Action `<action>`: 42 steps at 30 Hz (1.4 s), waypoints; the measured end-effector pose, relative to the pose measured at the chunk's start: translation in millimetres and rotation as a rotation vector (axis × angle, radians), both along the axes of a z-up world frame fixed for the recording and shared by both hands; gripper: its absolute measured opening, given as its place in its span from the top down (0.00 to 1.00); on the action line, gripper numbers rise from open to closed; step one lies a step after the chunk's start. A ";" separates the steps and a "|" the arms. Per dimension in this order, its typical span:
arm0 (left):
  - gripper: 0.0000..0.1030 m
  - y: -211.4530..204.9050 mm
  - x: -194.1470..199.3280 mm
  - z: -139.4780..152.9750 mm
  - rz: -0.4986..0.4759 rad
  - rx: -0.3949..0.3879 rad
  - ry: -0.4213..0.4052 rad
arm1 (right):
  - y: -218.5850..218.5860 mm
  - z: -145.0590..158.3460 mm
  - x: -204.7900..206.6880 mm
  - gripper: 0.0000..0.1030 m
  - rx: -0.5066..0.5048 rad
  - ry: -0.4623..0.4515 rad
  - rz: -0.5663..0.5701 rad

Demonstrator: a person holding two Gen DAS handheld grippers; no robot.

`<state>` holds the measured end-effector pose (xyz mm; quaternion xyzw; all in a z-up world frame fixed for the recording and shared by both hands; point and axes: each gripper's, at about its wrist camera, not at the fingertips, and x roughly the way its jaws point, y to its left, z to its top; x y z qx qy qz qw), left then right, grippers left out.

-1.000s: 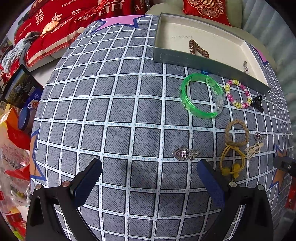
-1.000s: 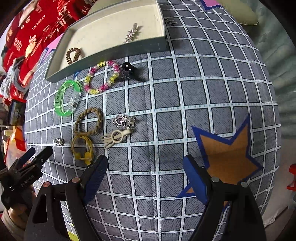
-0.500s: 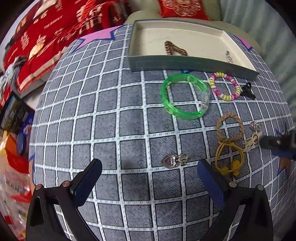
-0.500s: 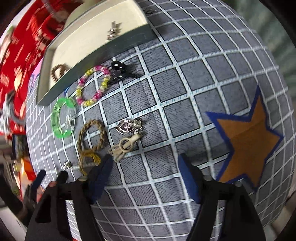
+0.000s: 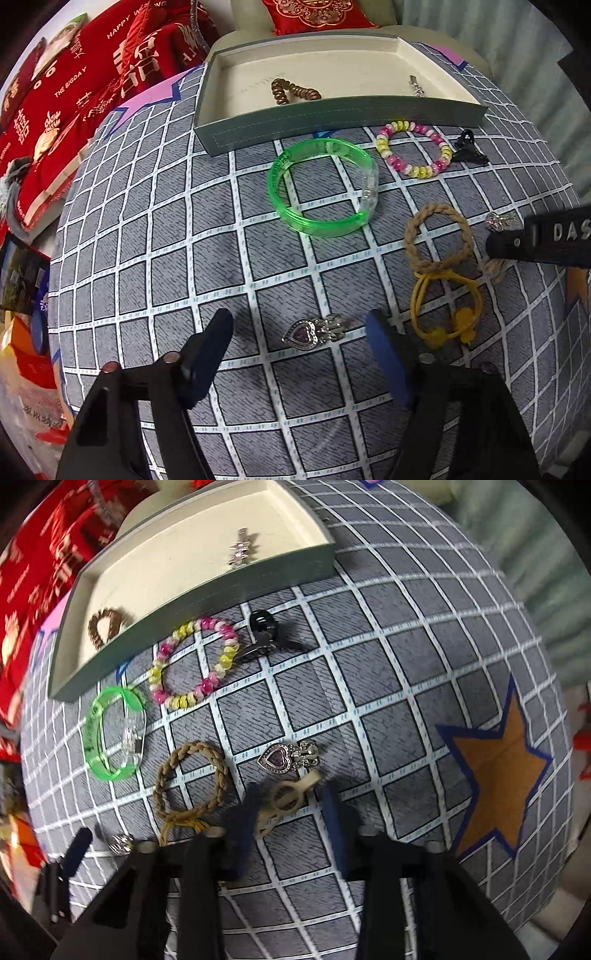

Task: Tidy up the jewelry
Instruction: 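Grasp the gold hair clip with the right tool while the left tool grasps the silver heart pendant, then lower the gold clip into the tray with the right tool while the left tool drops the pendant there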

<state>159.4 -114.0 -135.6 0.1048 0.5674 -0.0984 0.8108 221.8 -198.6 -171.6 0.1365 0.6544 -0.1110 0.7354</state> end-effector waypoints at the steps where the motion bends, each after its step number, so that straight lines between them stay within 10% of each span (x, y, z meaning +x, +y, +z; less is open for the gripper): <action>1: 0.26 0.6 1.3 0.3 -0.001 -0.011 0.004 | 1.4 -0.3 0.7 0.84 0.008 -0.001 0.014; 5: 0.57 -3.2 -1.5 3.6 -0.009 -0.057 0.013 | -8.6 -2.1 -11.5 0.96 0.056 -0.002 0.028; 11: 0.73 1.3 -7.5 8.0 0.017 -0.133 0.042 | -38.5 -2.6 -32.1 0.97 0.123 -0.020 0.046; 42: 0.73 36.7 -1.4 73.7 0.185 -0.291 0.018 | -88.6 54.8 -45.9 0.96 0.234 -0.118 0.130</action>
